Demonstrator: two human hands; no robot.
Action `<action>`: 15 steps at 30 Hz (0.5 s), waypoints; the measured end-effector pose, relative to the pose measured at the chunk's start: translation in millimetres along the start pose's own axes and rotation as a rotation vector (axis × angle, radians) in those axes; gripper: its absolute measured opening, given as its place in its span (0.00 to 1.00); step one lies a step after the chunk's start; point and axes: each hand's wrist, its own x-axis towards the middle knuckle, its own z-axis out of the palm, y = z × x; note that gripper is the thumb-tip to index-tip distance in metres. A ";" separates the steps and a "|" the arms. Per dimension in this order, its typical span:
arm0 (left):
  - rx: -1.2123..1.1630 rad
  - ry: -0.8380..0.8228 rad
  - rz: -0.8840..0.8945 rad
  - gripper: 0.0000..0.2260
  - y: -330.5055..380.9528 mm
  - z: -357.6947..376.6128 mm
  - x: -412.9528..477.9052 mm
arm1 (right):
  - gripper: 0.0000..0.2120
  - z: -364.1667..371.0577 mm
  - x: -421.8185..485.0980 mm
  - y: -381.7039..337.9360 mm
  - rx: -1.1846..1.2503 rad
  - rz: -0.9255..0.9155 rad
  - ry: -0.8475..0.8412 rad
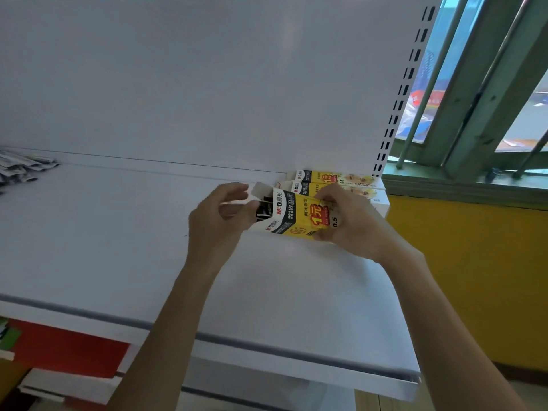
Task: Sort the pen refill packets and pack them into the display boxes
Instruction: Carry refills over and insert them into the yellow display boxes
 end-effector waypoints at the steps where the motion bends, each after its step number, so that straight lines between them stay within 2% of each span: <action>1: 0.046 0.031 0.059 0.06 0.4 -1.2 -1.0 | 0.25 -1.7 0.0 0.7 0.007 0.005 0.006; 3: 0.115 0.000 0.152 0.08 2.1 -0.8 -3.5 | 0.25 -3.7 -0.5 1.1 0.007 0.009 0.012; 6: 0.114 -0.034 0.171 0.12 3.2 3.7 -5.3 | 0.25 -3.9 -1.3 0.5 0.018 0.013 0.017; 11: -0.034 0.090 0.001 0.04 11.3 8.0 -0.9 | 0.25 -5.7 -2.4 3.3 -0.006 0.034 0.012; 15: 0.174 -0.116 0.042 0.06 9.9 17.8 2.4 | 0.26 -3.1 1.4 9.1 -0.059 0.040 0.024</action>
